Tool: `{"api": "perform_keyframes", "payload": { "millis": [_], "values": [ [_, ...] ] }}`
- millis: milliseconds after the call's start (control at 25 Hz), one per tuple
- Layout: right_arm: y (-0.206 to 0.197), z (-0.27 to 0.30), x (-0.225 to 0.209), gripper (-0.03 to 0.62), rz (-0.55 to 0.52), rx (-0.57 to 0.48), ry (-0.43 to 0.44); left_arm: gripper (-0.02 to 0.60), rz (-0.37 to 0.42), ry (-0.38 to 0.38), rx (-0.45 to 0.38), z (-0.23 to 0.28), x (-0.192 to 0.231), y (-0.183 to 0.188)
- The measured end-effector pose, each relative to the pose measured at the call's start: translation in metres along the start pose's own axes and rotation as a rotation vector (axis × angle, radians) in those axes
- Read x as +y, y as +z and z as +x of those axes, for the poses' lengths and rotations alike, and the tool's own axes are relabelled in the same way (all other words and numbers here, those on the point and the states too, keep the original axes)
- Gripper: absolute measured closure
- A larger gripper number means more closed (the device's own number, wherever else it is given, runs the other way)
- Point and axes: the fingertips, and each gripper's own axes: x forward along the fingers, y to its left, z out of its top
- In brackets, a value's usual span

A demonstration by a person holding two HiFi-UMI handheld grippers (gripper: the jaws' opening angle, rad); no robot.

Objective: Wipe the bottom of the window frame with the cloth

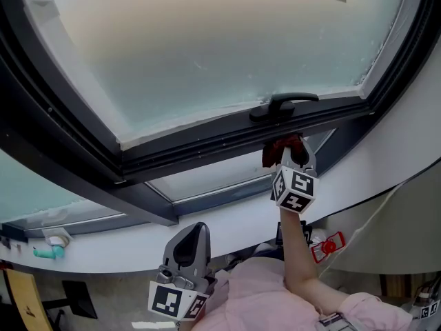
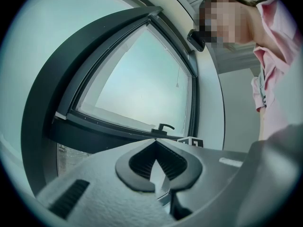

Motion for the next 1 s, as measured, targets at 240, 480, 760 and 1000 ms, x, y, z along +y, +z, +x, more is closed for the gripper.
{"api": "perform_keyframes", "payload": {
  "millis": [240, 480, 760, 1000],
  "values": [
    [0.0, 0.004, -0.017, 0.534, 0.021, 0.012, -0.038, 0.58, 0.007, -0.008, 0.001, 0.002, -0.003, 0.0],
    [0.001, 0.008, -0.03, 0.534, 0.025, 0.019, -0.059, 0.58, 0.014, -0.009, -0.004, 0.006, -0.006, 0.002],
    [0.002, 0.011, -0.048, 0.534, 0.027, 0.021, -0.084, 0.58, 0.02, -0.006, 0.002, 0.017, -0.012, 0.001],
    [0.003, 0.014, -0.055, 0.537, 0.007, 0.018, -0.077, 0.58, 0.019, -0.016, 0.009, 0.03, -0.021, -0.002]
  ]
}}
